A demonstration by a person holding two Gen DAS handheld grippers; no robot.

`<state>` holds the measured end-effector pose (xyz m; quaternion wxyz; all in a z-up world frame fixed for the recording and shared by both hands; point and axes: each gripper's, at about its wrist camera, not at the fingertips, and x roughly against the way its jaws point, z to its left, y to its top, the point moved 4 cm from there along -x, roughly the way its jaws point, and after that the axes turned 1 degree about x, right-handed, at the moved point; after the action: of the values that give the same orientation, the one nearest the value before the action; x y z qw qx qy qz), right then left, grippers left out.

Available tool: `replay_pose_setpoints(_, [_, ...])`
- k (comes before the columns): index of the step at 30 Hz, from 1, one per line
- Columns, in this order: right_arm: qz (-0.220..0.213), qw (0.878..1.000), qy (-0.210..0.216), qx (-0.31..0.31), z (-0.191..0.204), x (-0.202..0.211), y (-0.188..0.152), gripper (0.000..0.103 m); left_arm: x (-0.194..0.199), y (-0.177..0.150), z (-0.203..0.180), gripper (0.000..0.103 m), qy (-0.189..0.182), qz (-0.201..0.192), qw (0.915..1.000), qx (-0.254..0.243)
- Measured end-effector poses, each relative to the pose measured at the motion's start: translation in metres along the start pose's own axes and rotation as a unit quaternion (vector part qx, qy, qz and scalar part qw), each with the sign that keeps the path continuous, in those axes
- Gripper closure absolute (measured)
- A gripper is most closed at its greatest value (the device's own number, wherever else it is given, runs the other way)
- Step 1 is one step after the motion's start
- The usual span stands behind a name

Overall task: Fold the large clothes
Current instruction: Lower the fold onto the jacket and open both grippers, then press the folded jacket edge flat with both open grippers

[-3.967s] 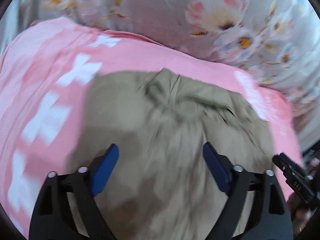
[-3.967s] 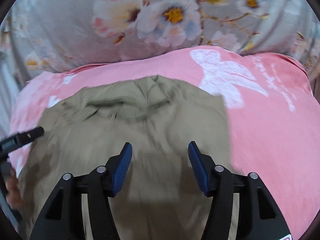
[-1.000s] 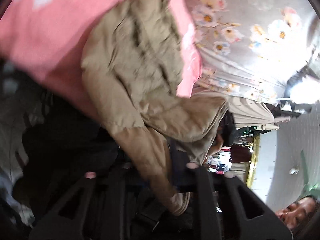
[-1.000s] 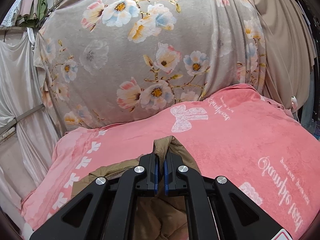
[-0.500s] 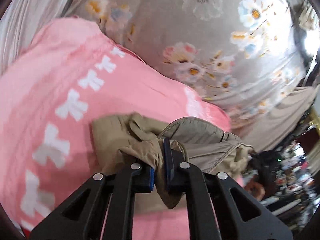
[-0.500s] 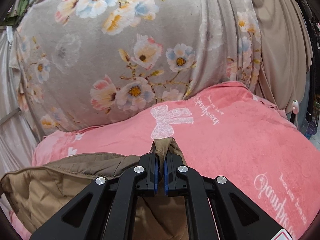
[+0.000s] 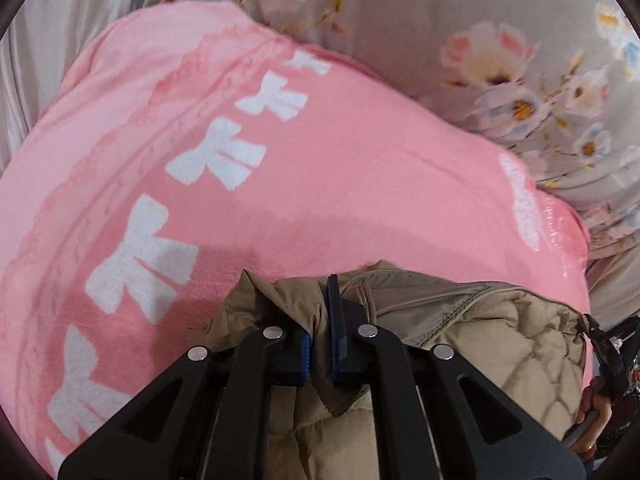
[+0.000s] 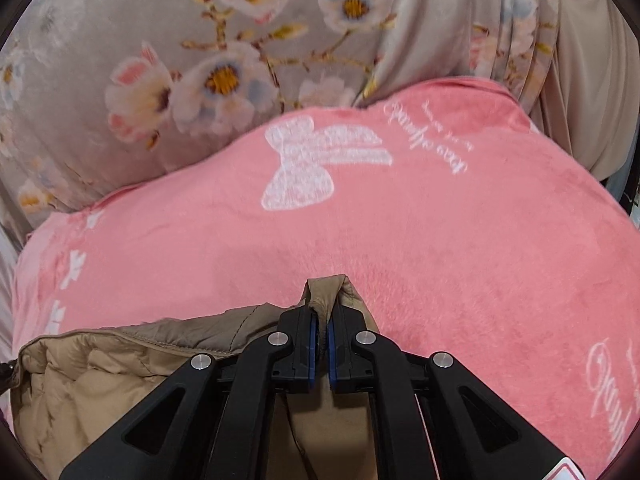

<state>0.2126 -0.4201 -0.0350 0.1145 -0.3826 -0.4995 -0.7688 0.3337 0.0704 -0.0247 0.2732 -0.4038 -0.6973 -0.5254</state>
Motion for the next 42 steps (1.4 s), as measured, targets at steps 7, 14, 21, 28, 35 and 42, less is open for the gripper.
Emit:
replay_pose_setpoints(7, [0.036,0.999,-0.002,0.008,0.001,-0.039,-0.024,0.1,-0.046,-0.018,0.01,0.096,-0.007,0.015,0.9999,0.0])
replay_pose_setpoints(14, [0.056,0.998,0.004,0.001,0.002,-0.06,-0.038,0.1,-0.056,-0.027,0.008,0.096,-0.013,-0.005,0.9998,-0.01])
replay_pose_setpoints(21, [0.056,0.998,-0.002,0.008,0.005,-0.064,-0.041,0.099,-0.059,-0.032,0.006,0.096,-0.018,-0.034,0.9992,-0.014])
replay_pose_setpoints(28, [0.05,0.997,0.043,-0.039,-0.011,-0.057,-0.036,0.095,-0.05,-0.027,0.021,0.095,-0.073,-0.04,0.9962,0.027])
replay_pose_setpoints(35, [-0.053,0.992,0.038,-0.104,-0.073,0.034,-0.008,0.048,0.036,-0.007,0.033,0.094,-0.115,-0.043,0.9924,-0.005])
replay_pose_setpoints(42, [-0.091,0.994,0.055,-0.023,-0.048,0.1,0.003,0.049,0.06,0.005,0.006,0.082,-0.069,-0.001,0.9934,-0.092])
